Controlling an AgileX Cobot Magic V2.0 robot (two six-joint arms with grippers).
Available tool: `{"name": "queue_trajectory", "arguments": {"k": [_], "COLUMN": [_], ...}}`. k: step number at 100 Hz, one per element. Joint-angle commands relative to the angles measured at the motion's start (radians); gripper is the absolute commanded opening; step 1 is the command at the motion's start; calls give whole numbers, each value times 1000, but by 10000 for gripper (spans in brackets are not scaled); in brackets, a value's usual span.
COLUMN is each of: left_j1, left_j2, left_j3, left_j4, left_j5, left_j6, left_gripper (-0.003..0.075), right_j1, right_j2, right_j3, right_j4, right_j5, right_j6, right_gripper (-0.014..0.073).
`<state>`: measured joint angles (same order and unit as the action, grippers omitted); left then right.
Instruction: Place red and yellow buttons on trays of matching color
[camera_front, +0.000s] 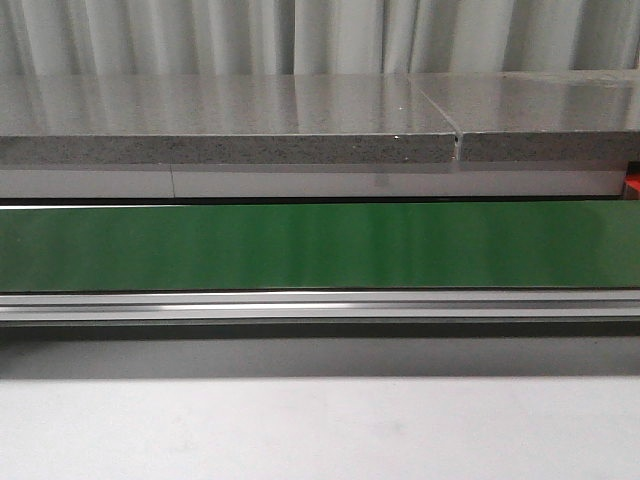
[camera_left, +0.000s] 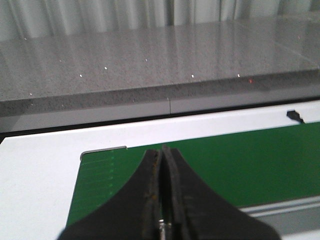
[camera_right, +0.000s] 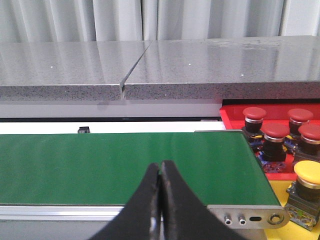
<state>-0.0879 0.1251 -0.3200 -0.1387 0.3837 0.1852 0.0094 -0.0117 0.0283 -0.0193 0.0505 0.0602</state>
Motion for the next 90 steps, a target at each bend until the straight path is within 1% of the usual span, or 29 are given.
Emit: {"name": "queue_trajectory", "arguments": {"k": [1,12,35,41,47,53,68,83,90], "left_j1": [3,3,3,3,3,3,-3,-3,-3], "left_j2": [-27,-78,-172,-172,-172,-172,-170,-170,-170], "left_j3": [37,120,291,334,366,366,366,363,363], "left_j4": [9,69,88,88,88,88,90,85,85], "left_j5": [-156,-177,-280,-339,-356,-322,-324,-392,-399], "left_j6": [-89,-148,-150,-150,-150,-150,-150,-150,-150], "left_gripper": [-21,-21,-21,-21,-21,-21,-21,-21,-21], "right_j1": [1,1,1,1,1,1,1,1,1], "right_j2": [-10,-10,-10,-10,-10,-10,-10,-10,-10], "right_j3": [-16,-16,-16,-16,-16,-16,-16,-16,-16], "right_j4": [-10,-10,-10,-10,-10,-10,-10,-10,-10], "right_j5": [-81,-81,-81,-81,-81,-81,-81,-81,-81], "right_j6": [-6,-6,-6,-6,-6,-6,-6,-6,-6], "right_gripper": [-116,-116,-116,-116,-116,-116,-116,-116,-116]}}
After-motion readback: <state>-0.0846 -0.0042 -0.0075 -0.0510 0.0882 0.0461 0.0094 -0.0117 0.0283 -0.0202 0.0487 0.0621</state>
